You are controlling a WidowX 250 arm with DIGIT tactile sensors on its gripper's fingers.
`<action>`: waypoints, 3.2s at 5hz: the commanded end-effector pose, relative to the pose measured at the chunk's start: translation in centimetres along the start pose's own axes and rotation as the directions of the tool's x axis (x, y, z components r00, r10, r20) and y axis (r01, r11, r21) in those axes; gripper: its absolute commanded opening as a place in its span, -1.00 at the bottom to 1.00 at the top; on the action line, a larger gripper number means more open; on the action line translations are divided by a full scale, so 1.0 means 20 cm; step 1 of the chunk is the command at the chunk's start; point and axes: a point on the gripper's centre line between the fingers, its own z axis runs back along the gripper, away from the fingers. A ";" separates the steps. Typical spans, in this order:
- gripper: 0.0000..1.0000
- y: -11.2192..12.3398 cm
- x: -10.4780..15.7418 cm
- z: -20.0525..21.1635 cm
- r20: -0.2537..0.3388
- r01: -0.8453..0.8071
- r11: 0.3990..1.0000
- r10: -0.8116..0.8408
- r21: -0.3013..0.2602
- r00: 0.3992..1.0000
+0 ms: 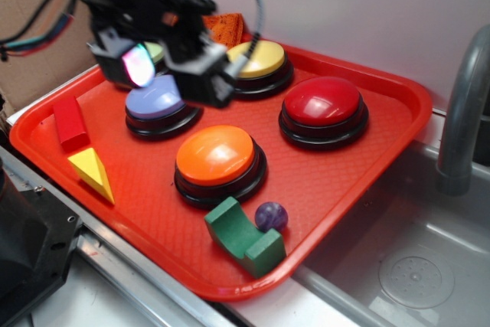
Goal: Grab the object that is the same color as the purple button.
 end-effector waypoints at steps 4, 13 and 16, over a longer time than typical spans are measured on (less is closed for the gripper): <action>1.00 -0.22 0.07 -0.37 -0.006 -0.040 0.997 0.040 -0.071 0.999; -1.00 -0.18 0.04 -0.52 -0.024 -0.280 0.955 0.279 -0.102 0.960; -1.00 -0.15 0.07 -0.35 0.014 -0.233 0.970 0.234 -0.073 0.972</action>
